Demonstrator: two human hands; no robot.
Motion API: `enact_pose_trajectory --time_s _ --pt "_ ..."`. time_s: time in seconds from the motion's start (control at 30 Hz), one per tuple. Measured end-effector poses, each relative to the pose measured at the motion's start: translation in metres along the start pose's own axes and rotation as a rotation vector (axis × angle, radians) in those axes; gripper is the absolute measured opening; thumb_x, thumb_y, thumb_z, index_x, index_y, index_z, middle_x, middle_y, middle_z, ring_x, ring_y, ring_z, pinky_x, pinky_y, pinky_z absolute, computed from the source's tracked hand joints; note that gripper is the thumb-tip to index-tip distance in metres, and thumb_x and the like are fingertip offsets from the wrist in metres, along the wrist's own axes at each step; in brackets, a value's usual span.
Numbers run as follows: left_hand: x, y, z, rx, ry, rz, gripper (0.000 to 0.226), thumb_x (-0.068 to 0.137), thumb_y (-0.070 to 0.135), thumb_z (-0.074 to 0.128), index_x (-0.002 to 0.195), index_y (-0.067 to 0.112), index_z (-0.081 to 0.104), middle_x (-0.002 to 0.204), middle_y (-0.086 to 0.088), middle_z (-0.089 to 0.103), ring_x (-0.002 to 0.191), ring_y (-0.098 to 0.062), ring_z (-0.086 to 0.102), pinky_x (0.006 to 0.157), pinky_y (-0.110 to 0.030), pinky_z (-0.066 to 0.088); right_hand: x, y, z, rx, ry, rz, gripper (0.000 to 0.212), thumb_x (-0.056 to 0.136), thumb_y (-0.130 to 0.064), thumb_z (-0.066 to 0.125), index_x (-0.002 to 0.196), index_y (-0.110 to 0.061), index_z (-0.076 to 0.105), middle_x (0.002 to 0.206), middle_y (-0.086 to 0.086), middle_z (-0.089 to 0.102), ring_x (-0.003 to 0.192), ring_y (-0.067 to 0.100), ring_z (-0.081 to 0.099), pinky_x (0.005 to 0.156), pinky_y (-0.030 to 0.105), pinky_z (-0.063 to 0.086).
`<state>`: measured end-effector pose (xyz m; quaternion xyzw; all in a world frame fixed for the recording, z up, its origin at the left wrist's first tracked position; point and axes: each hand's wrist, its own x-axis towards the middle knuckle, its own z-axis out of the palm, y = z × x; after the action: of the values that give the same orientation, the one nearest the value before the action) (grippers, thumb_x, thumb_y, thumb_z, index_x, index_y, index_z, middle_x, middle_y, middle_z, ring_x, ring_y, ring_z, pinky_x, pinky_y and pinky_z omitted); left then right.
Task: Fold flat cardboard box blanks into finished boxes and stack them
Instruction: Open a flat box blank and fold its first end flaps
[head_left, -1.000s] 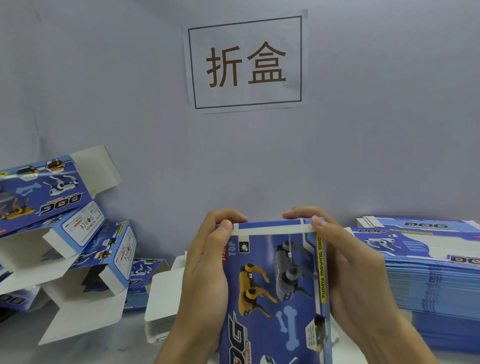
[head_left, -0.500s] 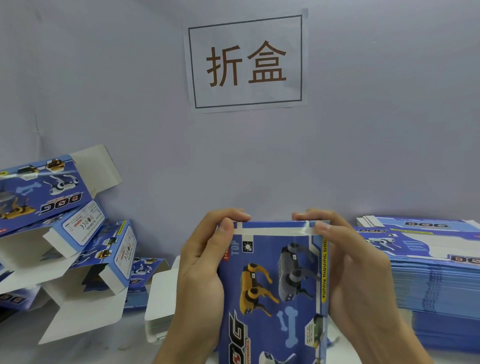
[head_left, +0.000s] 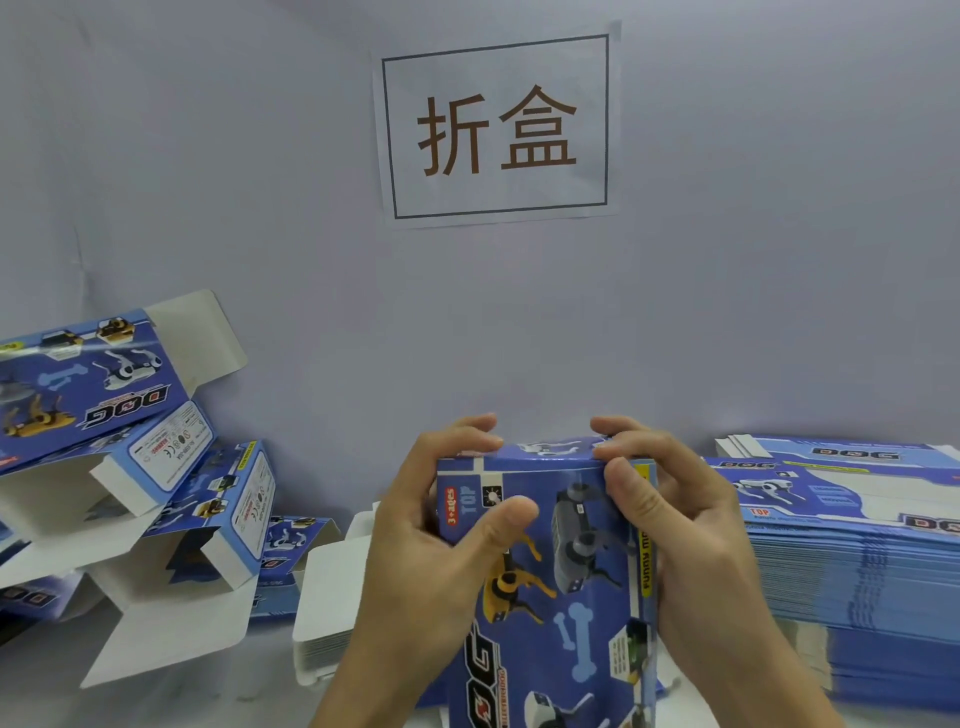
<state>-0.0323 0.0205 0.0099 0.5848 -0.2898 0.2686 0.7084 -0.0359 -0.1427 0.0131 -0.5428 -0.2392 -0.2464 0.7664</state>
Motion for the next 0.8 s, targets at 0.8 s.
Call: enact_pose_trajectory --time_s 0.8 --pt "0.018 -0.005 -0.043 -0.092 0.964 0.038 0.029 0.078 0.058 0.074 0.093 0.043 0.055 0.104 0.012 0.07 0.087 -0.01 0.073 0.077 -0.041 0.062 -0.002 -0.016 0.023 -0.594 -0.037 -0.084 0.044 0.096 -0.052 0.053 0.071 -0.019 0.07 0.056 -0.002 0.064 0.046 0.007 0.056 0.048 0.034 0.041"
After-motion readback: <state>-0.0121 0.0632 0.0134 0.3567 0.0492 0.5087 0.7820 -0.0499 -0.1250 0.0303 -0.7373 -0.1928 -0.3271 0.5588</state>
